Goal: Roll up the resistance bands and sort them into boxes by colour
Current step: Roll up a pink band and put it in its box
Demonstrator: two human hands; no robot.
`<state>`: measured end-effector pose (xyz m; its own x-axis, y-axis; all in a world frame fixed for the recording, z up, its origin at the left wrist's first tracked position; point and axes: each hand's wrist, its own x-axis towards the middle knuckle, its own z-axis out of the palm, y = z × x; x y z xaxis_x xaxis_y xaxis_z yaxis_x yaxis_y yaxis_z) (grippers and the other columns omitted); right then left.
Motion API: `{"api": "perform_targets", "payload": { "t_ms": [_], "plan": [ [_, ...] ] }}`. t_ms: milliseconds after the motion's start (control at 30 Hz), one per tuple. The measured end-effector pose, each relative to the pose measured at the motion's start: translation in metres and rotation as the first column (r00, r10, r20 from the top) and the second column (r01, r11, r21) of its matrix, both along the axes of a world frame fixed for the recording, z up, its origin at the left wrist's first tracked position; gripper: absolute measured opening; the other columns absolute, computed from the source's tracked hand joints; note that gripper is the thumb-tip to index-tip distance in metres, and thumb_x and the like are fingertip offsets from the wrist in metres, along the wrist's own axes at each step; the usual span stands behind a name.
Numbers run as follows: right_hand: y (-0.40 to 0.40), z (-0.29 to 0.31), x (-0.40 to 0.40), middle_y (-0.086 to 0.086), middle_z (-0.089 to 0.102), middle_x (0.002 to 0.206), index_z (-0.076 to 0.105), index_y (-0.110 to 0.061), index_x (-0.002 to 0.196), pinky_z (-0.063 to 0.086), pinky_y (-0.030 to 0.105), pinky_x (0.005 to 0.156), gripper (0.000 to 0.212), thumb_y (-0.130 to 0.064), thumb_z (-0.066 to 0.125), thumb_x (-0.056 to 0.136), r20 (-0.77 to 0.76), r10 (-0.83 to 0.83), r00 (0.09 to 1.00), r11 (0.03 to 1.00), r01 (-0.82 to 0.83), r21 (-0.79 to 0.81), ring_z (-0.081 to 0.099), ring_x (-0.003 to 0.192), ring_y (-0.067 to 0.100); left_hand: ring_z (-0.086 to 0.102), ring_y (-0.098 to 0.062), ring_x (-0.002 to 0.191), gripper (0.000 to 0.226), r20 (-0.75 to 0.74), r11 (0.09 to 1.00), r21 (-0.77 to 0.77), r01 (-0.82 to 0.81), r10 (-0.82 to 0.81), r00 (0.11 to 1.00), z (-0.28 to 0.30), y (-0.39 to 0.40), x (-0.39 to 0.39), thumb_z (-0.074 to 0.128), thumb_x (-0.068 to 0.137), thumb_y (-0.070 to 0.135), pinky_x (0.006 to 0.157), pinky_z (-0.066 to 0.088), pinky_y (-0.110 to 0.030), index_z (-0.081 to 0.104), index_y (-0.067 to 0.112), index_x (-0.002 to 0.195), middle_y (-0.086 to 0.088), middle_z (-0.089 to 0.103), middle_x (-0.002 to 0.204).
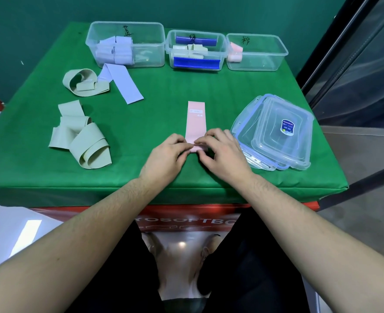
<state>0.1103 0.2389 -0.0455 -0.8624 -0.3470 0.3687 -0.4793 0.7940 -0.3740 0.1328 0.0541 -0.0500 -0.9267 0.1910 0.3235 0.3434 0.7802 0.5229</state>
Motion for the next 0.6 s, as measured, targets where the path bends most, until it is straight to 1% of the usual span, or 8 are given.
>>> {"api": "perform_targets", "payload": {
  "t_ms": [100, 200, 233, 333, 433, 500, 600],
  "plan": [
    [0.0, 0.0, -0.002, -0.006, 0.061, 0.103, 0.07, -0.026, 0.105, 0.043, 0.043, 0.085, 0.018, -0.031, 0.066, 0.089, 0.027, 0.018, 0.999, 0.999, -0.019, 0.046, 0.05, 0.096, 0.022, 0.062, -0.022, 0.091, 0.023, -0.001, 0.999, -0.045, 0.01, -0.01, 1.0, 0.002, -0.001, -0.001, 0.061, 0.095, 0.023, 0.077, 0.05, -0.033, 0.072, 0.016, 0.115, 0.0, 0.061, 0.112],
    [0.0, 0.0, -0.004, -0.006, 0.062, 0.104, 0.07, -0.026, 0.108, 0.042, 0.042, 0.086, 0.019, -0.032, 0.064, 0.091, 0.063, 0.022, 0.998, 0.999, -0.025, 0.042, 0.051, 0.097, 0.021, 0.061, -0.028, 0.088, 0.026, -0.041, 0.989, -0.148, 0.023, -0.029, 0.999, 0.002, -0.003, -0.007, 0.066, 0.091, 0.026, 0.078, 0.051, -0.042, 0.071, 0.018, 0.115, -0.001, 0.063, 0.11],
    [0.0, 0.001, -0.005, -0.006, 0.062, 0.105, 0.069, -0.026, 0.11, 0.042, 0.041, 0.087, 0.02, -0.032, 0.063, 0.092, 0.073, 0.024, 0.997, 0.999, -0.027, 0.038, 0.051, 0.098, 0.021, 0.061, -0.028, 0.087, 0.026, -0.046, 0.987, -0.158, 0.025, -0.032, 0.998, 0.002, -0.004, -0.009, 0.067, 0.09, 0.026, 0.078, 0.05, -0.044, 0.07, 0.019, 0.115, -0.001, 0.064, 0.108],
    [0.0, 0.003, -0.008, -0.007, 0.063, 0.106, 0.068, -0.026, 0.112, 0.041, 0.039, 0.089, 0.022, -0.034, 0.063, 0.092, 0.097, 0.037, 0.995, 0.999, -0.04, 0.035, 0.051, 0.099, 0.02, 0.061, -0.027, 0.089, 0.021, -0.035, 0.993, -0.113, 0.025, -0.029, 0.999, 0.003, -0.005, -0.014, 0.065, 0.092, 0.026, 0.081, 0.049, -0.044, 0.07, 0.021, 0.111, 0.001, 0.067, 0.103],
    [0.002, 0.004, -0.009, -0.006, 0.063, 0.105, 0.068, -0.025, 0.112, 0.042, 0.039, 0.088, 0.022, -0.031, 0.066, 0.091, 0.106, 0.064, 0.992, 0.998, -0.067, 0.022, 0.053, 0.096, 0.021, 0.061, -0.025, 0.09, 0.018, -0.018, 0.998, -0.054, 0.018, -0.019, 1.0, 0.004, -0.005, -0.013, 0.065, 0.092, 0.026, 0.083, 0.048, -0.042, 0.07, 0.02, 0.108, 0.002, 0.069, 0.101],
    [0.003, 0.003, -0.006, -0.005, 0.064, 0.102, 0.069, -0.024, 0.11, 0.043, 0.04, 0.086, 0.019, -0.028, 0.065, 0.092, 0.082, 0.073, 0.994, 0.997, -0.075, 0.018, 0.054, 0.093, 0.021, 0.061, -0.024, 0.089, 0.017, -0.018, 1.0, -0.029, 0.013, -0.013, 1.0, 0.003, -0.005, -0.009, 0.067, 0.091, 0.024, 0.082, 0.048, -0.04, 0.071, 0.02, 0.107, 0.002, 0.069, 0.099],
    [0.006, 0.003, 0.005, -0.007, 0.064, 0.1, 0.069, -0.025, 0.11, 0.043, 0.038, 0.085, 0.019, -0.03, 0.064, 0.092, 0.067, 0.075, 0.995, 0.997, -0.077, 0.029, 0.051, 0.092, 0.018, 0.059, -0.022, 0.085, 0.016, -0.032, 1.0, -0.003, 0.001, -0.001, 0.999, 0.0, -0.006, 0.003, 0.07, 0.089, 0.026, 0.079, 0.047, -0.038, 0.071, 0.021, 0.104, 0.005, 0.07, 0.095]
  ]
}}
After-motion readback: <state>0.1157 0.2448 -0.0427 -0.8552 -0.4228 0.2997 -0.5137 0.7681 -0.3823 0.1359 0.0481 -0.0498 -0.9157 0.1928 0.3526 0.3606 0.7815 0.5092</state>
